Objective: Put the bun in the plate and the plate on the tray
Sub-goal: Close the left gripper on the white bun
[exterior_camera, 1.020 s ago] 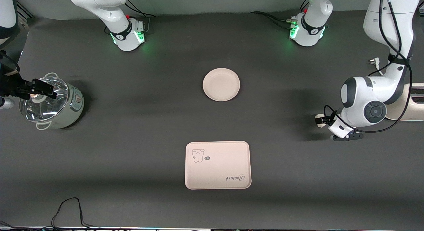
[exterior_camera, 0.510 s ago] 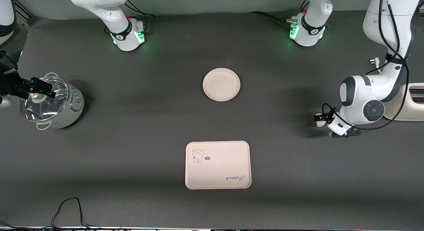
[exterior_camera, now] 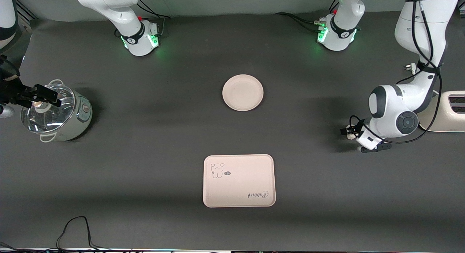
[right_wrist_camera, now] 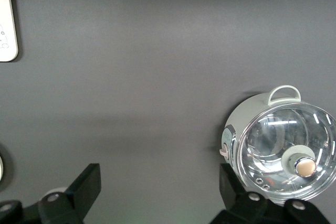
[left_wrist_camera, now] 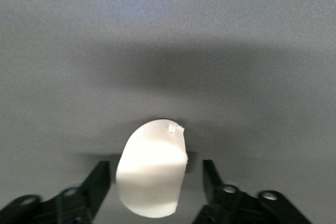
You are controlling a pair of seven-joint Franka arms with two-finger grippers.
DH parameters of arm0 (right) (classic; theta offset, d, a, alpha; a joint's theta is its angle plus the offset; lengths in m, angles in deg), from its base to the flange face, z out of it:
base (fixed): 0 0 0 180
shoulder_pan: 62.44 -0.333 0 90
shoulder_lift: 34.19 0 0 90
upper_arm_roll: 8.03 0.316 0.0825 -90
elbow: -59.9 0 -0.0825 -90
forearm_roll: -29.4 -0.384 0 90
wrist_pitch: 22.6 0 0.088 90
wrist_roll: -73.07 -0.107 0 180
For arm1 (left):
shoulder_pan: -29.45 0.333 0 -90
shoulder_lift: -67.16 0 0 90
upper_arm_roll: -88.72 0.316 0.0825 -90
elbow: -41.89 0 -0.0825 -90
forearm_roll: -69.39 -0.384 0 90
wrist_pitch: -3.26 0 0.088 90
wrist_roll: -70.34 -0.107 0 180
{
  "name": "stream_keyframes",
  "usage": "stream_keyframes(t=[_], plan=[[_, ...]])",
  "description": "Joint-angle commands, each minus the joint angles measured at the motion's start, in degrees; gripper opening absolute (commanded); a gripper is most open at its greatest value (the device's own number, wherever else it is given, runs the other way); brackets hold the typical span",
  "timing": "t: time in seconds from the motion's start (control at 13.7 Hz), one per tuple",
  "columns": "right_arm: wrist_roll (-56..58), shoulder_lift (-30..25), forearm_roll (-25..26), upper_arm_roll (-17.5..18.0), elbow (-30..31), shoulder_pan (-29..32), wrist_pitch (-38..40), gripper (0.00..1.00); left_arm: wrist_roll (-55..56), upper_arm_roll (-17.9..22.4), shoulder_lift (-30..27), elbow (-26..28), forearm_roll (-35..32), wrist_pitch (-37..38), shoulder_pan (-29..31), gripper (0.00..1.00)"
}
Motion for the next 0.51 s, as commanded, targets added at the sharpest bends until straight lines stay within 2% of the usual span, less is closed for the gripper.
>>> stream_keyframes(t=[0.0, 0.15, 0.29, 0.44], plan=[[0.17, -1.10, 0.54, -0.14, 0.34, -0.17, 0.87, 1.00, -0.83, 0.36, 0.50, -0.94, 0.86, -0.36, -0.50, 0.46], [0.17, -1.10, 0.54, -0.23, 0.34, -0.17, 0.87, 1.00, -0.83, 0.36, 0.06, -1.03, 0.77, -0.36, -0.42, 0.37], [0.09, -1.10, 0.54, -0.23, 0.34, -0.17, 0.87, 1.00, -0.92, 0.45, -2.65, -1.12, 0.51, 0.86, -0.07, 0.37], [-0.09, -1.19, 0.54, -0.23, 0.34, -0.17, 0.96, 1.00, -1.01, 0.63, -7.65, -1.82, 0.07, 6.11, 0.37, 0.37]])
